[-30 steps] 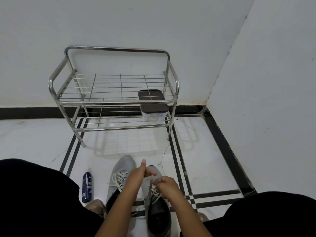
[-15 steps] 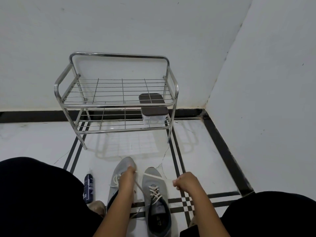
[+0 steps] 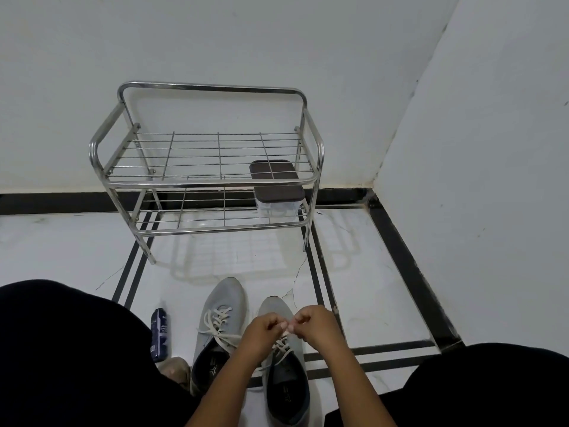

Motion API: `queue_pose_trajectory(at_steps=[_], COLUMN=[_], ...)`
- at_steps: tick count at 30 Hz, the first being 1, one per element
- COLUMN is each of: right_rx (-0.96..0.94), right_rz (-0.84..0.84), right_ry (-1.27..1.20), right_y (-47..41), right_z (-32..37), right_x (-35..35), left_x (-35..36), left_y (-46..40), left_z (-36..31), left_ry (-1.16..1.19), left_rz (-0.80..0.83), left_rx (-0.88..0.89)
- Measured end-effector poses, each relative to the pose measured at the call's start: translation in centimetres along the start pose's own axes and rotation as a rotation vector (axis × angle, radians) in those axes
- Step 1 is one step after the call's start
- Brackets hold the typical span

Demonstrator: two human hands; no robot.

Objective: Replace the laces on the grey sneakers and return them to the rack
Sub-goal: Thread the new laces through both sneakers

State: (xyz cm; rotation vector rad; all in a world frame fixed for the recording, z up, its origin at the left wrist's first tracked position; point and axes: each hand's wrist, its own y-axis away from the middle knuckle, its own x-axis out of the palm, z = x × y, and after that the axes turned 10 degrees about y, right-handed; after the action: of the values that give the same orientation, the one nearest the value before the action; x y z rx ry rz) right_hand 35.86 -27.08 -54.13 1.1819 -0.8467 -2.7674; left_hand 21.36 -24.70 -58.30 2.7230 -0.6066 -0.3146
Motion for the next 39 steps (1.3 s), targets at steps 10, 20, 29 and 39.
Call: queue_pose_trajectory(at_steps=[10, 20, 29, 39], right_rx=[0.223, 0.202, 0.343, 0.354], right_rz=[-0.042, 0.12, 0.169, 0.167], right_ry=[-0.217, 0.121, -0.23, -0.289], right_y=[-2.3, -1.5, -4.8, -4.7], right_z=[-1.6, -6.6, -11.4, -11.2], right_x=[1.4, 7.3, 9.6, 9.7], left_x=[0.6, 2.8, 3.8, 4.0], left_y=[-0.8, 0.5, -0.2, -0.7], left_z=[1.0, 4.6, 5.4, 5.3], left_ry=[-0.076, -0.561, -0.786, -0.775], left_rz=[-0.111, -0.072, -0.083, 0.003], left_rx=[-0.089, -0.222, -0.157, -0.13])
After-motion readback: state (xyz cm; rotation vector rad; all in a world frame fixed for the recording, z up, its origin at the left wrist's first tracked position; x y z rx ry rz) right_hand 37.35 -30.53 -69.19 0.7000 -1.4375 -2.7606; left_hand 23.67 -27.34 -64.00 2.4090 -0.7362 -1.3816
